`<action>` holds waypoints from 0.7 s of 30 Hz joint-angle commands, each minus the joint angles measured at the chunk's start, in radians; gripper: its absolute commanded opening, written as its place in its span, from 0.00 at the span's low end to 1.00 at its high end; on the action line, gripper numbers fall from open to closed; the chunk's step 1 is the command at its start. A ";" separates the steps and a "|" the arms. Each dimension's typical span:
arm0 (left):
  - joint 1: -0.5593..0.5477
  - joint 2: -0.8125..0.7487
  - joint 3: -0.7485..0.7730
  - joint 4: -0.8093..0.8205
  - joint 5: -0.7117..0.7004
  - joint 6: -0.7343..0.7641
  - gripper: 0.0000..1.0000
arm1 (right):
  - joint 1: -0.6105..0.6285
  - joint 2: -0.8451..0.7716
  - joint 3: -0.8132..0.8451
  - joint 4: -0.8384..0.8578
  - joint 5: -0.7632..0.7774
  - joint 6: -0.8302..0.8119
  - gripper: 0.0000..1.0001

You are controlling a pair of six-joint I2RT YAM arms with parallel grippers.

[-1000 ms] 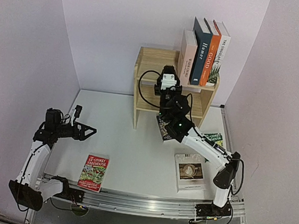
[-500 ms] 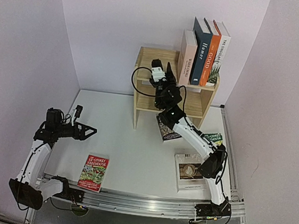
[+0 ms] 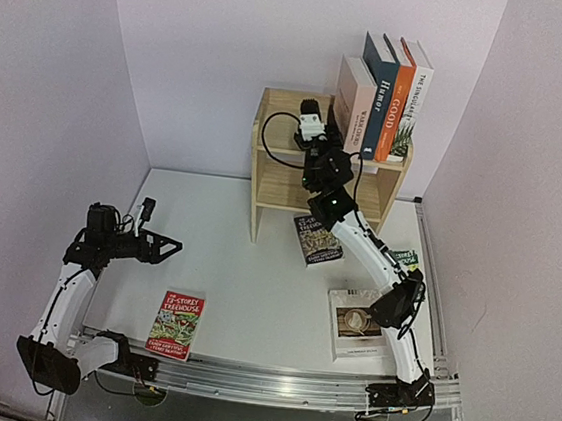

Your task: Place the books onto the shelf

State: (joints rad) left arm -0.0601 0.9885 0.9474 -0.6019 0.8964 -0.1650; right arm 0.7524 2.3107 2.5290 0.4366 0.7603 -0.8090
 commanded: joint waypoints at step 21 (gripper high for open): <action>-0.001 -0.033 -0.030 0.011 0.018 -0.026 1.00 | 0.069 -0.464 -0.368 -0.428 -0.131 0.580 0.52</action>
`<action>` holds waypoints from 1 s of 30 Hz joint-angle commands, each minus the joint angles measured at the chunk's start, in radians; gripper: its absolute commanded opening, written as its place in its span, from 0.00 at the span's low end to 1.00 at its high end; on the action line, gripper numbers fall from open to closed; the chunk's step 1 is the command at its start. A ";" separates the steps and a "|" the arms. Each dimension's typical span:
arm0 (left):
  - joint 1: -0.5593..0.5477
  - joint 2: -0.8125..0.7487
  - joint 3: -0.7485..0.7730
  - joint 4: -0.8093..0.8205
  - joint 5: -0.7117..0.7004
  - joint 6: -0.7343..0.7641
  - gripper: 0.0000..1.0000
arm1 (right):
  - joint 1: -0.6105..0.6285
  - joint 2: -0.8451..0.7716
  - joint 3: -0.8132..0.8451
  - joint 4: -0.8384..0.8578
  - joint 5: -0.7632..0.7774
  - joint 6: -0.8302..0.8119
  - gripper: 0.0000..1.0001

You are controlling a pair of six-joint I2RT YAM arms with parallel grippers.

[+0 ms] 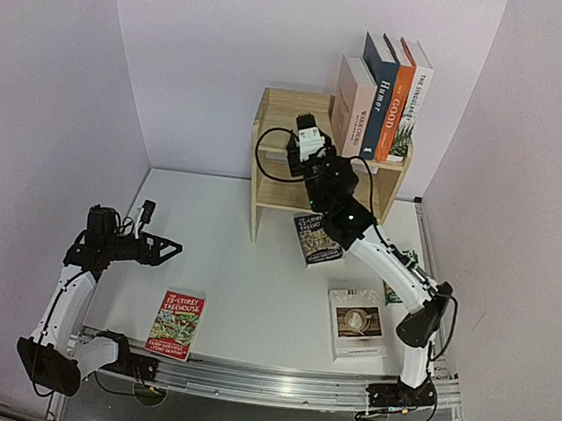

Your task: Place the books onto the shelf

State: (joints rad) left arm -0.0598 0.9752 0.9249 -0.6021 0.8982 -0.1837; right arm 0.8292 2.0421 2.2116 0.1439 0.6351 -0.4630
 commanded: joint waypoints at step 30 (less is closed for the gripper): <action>-0.001 -0.012 -0.035 0.044 0.037 -0.020 1.00 | -0.014 -0.237 -0.164 -0.013 0.301 0.275 0.33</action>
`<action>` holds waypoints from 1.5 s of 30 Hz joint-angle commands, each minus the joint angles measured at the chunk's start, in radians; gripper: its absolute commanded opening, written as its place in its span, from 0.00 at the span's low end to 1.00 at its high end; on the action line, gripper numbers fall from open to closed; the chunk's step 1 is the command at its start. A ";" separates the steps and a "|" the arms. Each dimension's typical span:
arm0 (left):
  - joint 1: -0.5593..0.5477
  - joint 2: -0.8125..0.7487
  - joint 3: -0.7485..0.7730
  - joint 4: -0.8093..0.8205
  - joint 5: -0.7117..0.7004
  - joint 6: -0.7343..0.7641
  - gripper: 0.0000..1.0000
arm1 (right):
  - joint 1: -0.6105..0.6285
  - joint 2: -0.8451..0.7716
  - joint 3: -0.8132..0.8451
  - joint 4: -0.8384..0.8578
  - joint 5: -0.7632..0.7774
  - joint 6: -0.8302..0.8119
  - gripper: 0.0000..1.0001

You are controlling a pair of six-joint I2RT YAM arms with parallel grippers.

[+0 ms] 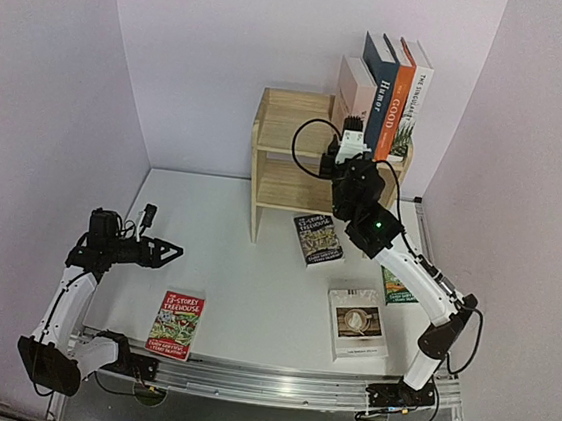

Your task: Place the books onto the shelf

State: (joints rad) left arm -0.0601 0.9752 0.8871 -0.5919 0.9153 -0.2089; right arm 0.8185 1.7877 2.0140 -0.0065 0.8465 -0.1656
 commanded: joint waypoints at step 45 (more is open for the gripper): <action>-0.001 -0.003 0.009 0.000 0.013 0.039 1.00 | -0.038 0.193 0.172 0.376 0.231 -0.139 0.13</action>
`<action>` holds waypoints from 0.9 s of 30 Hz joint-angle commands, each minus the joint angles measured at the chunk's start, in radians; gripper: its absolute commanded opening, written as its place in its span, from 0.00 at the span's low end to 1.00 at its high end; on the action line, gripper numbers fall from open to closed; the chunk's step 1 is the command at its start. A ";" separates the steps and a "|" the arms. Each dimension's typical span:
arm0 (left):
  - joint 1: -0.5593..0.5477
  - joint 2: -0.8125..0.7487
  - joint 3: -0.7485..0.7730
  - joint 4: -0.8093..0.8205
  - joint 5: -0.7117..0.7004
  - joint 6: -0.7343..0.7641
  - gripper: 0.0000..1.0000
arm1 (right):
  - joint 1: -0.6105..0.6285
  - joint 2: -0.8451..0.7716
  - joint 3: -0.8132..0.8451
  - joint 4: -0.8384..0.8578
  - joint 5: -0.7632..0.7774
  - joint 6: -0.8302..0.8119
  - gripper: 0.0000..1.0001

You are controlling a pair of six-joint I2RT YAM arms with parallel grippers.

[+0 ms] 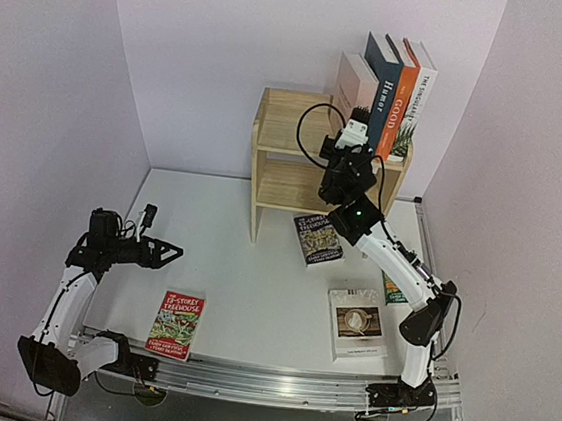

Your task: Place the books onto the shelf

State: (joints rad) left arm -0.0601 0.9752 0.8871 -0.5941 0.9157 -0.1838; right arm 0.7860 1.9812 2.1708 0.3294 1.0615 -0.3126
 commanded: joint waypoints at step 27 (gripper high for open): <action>-0.001 -0.005 0.008 0.015 0.016 0.009 1.00 | 0.099 -0.247 -0.227 -0.125 0.014 0.037 0.41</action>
State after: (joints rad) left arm -0.0601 0.9752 0.8871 -0.5941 0.9161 -0.1825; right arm 0.8569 1.8852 2.0046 0.3180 1.0645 -0.3480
